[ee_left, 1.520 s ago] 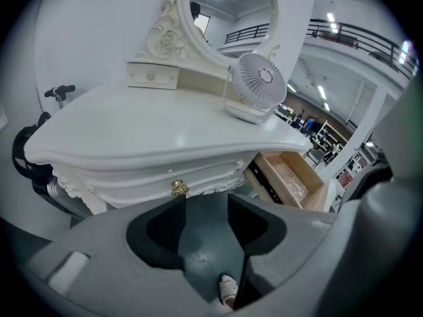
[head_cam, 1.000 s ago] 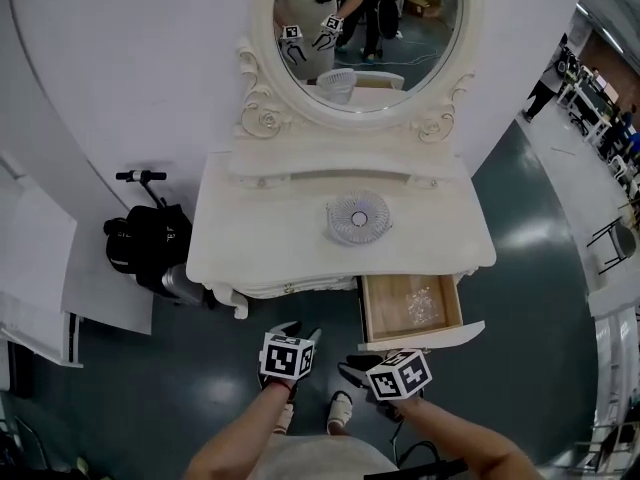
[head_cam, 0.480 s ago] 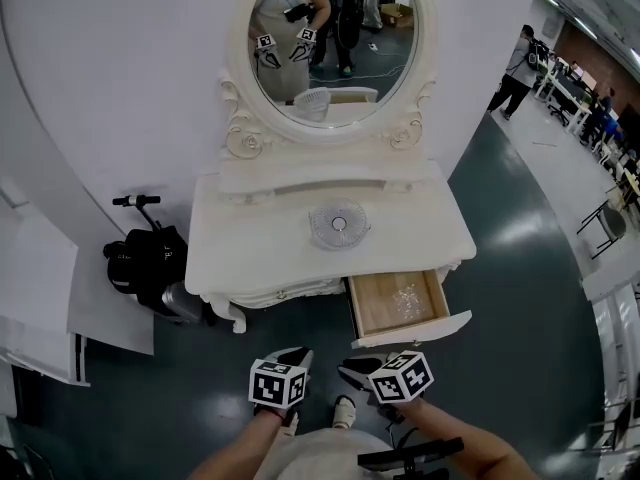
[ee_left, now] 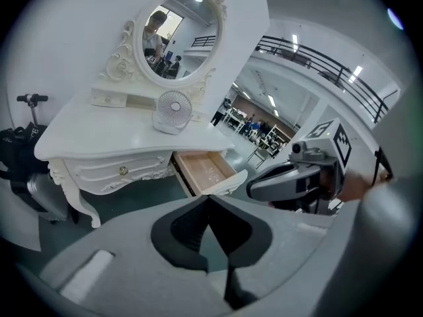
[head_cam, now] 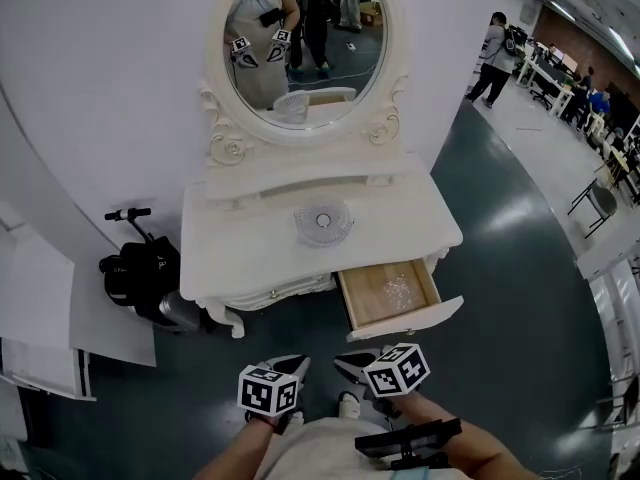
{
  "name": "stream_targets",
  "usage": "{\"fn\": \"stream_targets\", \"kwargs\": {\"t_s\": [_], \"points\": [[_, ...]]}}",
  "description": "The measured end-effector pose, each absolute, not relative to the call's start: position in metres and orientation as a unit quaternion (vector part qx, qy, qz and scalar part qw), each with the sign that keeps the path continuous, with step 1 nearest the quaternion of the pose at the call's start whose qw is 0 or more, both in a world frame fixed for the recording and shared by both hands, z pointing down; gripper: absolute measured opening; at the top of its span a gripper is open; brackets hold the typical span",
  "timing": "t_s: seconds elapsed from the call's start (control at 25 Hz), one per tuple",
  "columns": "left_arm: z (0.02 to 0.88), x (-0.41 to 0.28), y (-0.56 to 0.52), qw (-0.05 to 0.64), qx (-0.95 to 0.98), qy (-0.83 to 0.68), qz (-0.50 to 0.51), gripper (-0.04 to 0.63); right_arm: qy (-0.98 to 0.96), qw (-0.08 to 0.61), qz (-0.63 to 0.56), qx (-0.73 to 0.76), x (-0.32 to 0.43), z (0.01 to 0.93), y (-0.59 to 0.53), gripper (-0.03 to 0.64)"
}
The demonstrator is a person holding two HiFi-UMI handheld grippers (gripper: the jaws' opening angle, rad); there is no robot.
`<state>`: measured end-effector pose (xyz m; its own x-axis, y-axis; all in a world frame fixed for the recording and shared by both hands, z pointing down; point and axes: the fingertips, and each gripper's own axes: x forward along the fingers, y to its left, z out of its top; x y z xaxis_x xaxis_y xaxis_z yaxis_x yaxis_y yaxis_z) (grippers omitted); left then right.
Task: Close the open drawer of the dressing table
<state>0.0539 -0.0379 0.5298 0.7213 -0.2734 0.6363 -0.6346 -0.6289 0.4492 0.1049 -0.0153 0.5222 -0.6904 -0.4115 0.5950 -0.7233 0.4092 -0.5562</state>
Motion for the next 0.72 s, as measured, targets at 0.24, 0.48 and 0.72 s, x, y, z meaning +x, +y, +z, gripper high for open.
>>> {"fn": "stream_targets", "kwargs": {"t_s": [0.24,0.48,0.72], "points": [[0.534,0.051,-0.028,0.357,0.861,-0.249,0.263,0.009,-0.813,0.158,0.432,0.356,0.099,0.520,-0.012,0.015],[0.535,0.051,-0.024,0.364,0.860,-0.243,0.261,0.009,-0.807,0.147,0.444,0.360,0.098,0.519,-0.008,0.015],[0.536,0.054,-0.023,0.368,0.860,-0.237,0.261,0.009,-0.803,0.140,0.447,0.369,0.104,0.519,-0.009,0.015]]}}
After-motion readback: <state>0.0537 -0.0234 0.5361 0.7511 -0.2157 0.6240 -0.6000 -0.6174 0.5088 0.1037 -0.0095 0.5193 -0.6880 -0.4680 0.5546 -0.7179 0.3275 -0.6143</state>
